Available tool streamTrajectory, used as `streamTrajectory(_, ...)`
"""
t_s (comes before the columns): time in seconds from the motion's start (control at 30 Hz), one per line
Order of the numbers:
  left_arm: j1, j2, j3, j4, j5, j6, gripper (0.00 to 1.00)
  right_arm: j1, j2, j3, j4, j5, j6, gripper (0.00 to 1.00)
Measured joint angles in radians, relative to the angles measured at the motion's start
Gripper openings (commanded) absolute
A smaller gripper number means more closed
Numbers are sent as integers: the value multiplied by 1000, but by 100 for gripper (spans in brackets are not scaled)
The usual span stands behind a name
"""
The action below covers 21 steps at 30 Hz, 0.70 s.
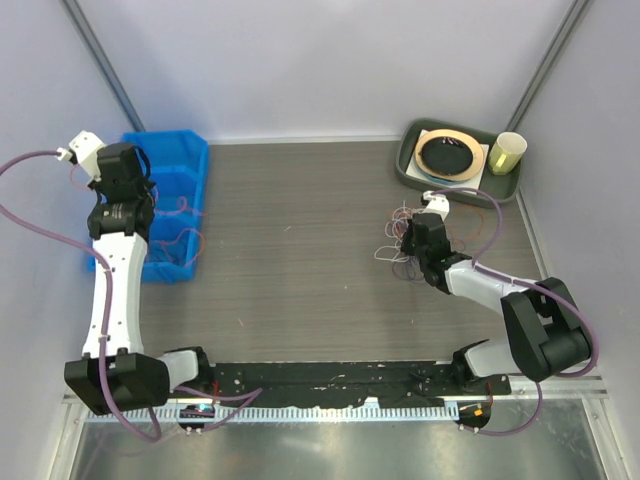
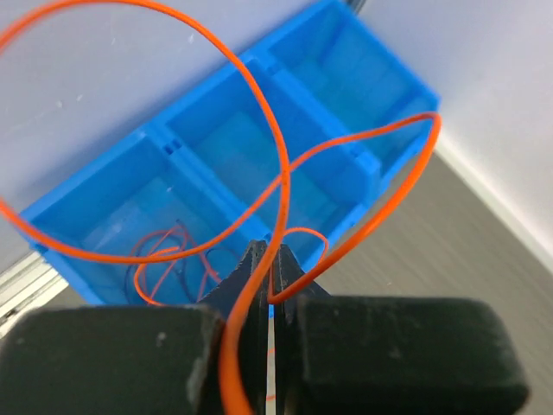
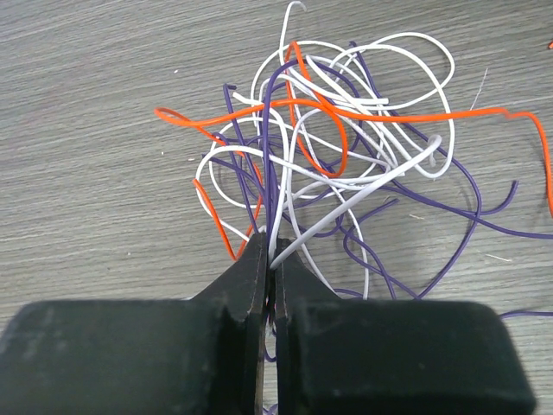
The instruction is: Untangle the cables
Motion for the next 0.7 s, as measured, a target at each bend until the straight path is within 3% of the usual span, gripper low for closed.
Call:
streamTrajectory(0.17, 59, 2, -93, -1, 26, -3, 0, 0, 8, 0, 1, -14, -2, 6)
streamTrajectory(0.47, 171, 84, -128, 47, 66, 4, 0, 0, 10, 0, -1, -17, -2, 6)
streamTrajectory(0.7, 196, 178, -200, 78, 127, 4, 0, 0, 10, 0, -8, -12, 1, 6)
